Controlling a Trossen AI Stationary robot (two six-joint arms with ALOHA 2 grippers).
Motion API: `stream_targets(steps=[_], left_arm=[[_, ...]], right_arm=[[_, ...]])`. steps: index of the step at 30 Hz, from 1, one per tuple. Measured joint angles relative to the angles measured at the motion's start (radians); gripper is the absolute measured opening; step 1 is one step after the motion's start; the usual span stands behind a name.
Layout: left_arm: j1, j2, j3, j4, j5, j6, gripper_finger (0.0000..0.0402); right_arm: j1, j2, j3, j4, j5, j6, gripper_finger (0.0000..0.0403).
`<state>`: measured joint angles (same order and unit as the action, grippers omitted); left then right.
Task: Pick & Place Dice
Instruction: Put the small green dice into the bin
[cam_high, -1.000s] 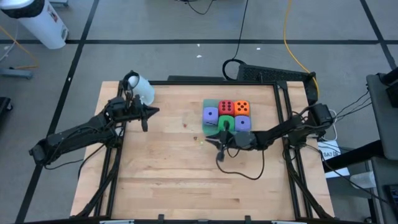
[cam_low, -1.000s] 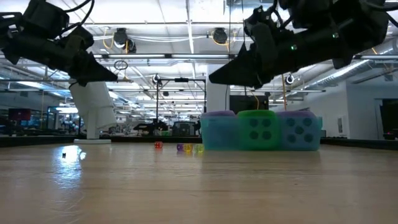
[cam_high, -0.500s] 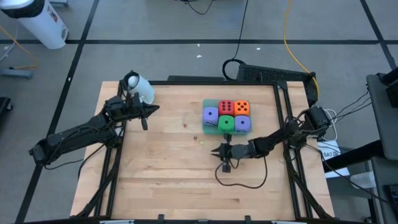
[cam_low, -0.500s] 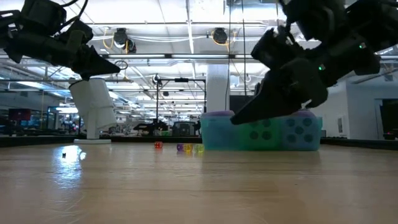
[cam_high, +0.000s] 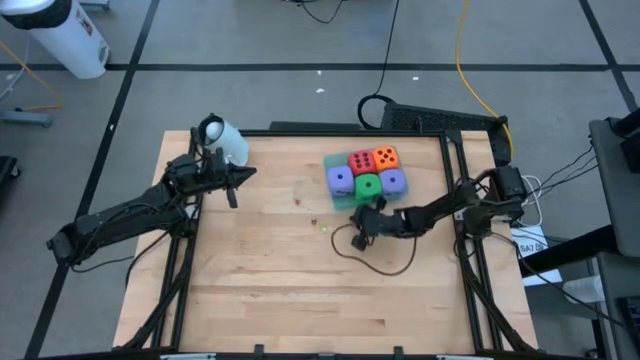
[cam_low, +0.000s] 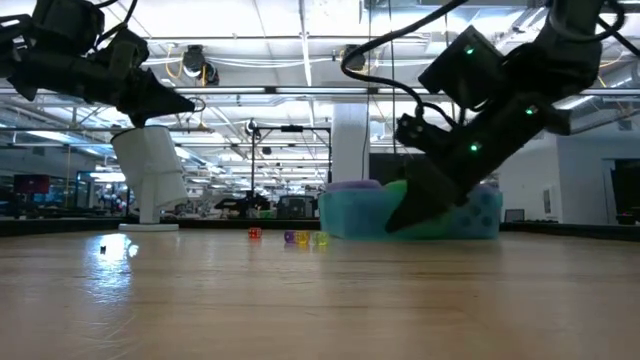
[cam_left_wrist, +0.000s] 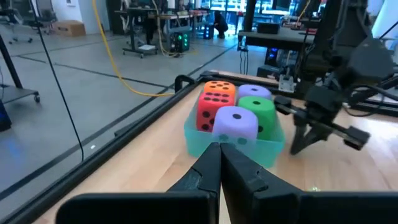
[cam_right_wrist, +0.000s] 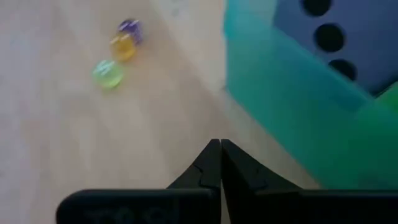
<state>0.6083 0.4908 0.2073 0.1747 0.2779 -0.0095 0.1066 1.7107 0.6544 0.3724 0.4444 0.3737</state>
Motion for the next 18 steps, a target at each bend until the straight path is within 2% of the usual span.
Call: stream_targets(steps=[3, 6, 8, 10, 13, 18], left_arm=[[-0.002, 0.0, 0.0, 0.002, 0.0, -0.019, 0.0014], [-0.002, 0.0, 0.0, 0.002, 0.006, -0.029, 0.0014], [-0.002, 0.0, 0.0, 0.002, 0.018, -0.029, 0.0014], [-0.002, 0.0, 0.0, 0.002, 0.02, -0.029, 0.0014], [-0.002, 0.0, 0.0, 0.001, 0.021, -0.037, 0.0014], [-0.002, 0.0, 0.0, -0.04, 0.038, -0.053, 0.0014]], right_arm=[[-0.045, 0.0, 0.0, 0.04, -0.014, -0.024, 0.0004], [-0.07, 0.0, 0.0, 0.116, -0.101, -0.079, 0.0002], [-0.07, 0.0, 0.0, 0.189, -0.119, -0.106, 0.0001], [-0.053, 0.0, 0.0, 0.266, -0.09, -0.127, 0.0001], [-0.011, 0.0, 0.0, 0.348, 0.013, -0.155, 0.0008], [0.049, -0.009, 0.023, 0.365, 0.057, -0.185, 0.0044]])
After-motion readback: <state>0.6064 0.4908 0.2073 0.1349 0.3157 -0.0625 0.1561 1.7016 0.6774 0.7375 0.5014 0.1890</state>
